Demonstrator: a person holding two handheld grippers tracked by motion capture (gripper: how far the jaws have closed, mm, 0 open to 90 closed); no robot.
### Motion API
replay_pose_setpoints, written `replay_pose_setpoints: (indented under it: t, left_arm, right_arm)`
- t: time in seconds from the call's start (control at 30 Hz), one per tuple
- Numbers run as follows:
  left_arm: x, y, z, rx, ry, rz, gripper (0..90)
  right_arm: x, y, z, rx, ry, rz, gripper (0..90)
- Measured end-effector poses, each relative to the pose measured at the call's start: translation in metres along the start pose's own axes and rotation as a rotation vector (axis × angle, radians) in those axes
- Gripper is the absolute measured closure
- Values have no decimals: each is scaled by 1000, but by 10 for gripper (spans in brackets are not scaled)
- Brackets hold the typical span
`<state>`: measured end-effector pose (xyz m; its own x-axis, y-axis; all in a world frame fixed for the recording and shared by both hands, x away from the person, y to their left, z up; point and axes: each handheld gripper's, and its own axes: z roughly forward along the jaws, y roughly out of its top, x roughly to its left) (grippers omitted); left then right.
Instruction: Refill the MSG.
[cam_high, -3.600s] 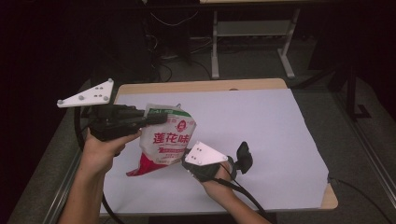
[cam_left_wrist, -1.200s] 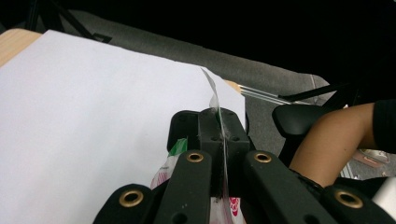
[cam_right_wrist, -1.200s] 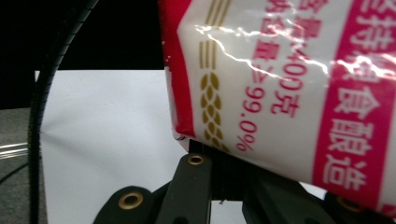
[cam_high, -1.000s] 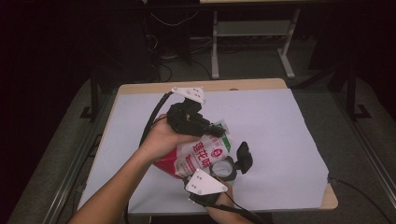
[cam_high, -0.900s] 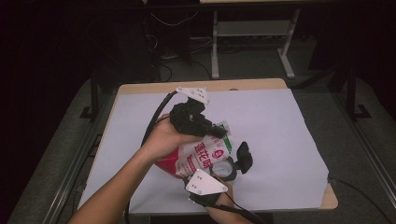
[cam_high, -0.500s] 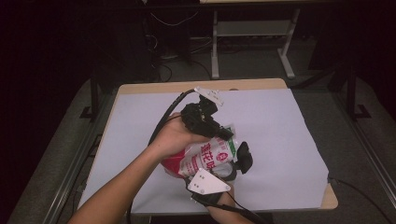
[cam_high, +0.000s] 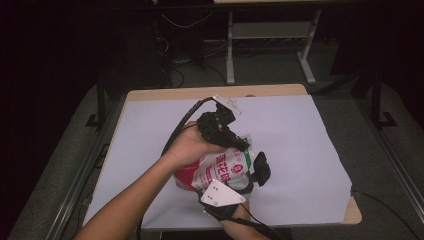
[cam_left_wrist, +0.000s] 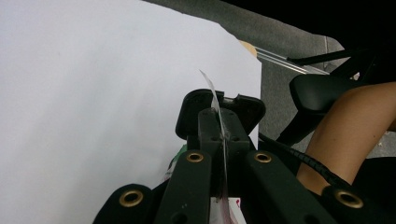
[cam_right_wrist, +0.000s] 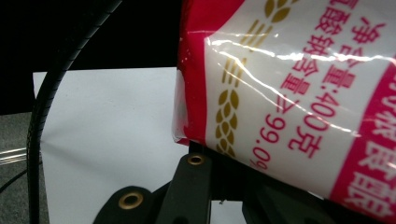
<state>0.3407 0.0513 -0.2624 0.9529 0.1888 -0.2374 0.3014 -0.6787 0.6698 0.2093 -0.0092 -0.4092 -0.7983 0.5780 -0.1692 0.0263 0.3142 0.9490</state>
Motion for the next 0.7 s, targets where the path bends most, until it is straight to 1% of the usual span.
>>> replay_pose_setpoints:
  t: [0.13, 0.2, 0.27, 0.43, 0.47, 0.7]
  left_arm:
    - [1, 0, 4, 12, 3, -20, 899]
    - [1, -1, 5, 22, 4, -20, 899]
    - [1, -1, 6, 22, 4, -25, 899]
    - [2, 1, 9, 33, -4, -18, 899]
    - [2, 1, 10, 31, -8, -22, 899]
    - [2, 3, 15, 53, -8, -18, 899]
  right_arm:
    - [1, 0, 1, 2, 2, -1, 900]
    - [2, -1, 2, 2, 5, -1, 900]
    - [2, -1, 1, 4, 7, 0, 900]
    - [2, -1, 1, 8, 4, 2, 900]
    - [2, -1, 1, 8, 2, 2, 900]
    - [2, -2, 1, 11, -3, 7, 900]
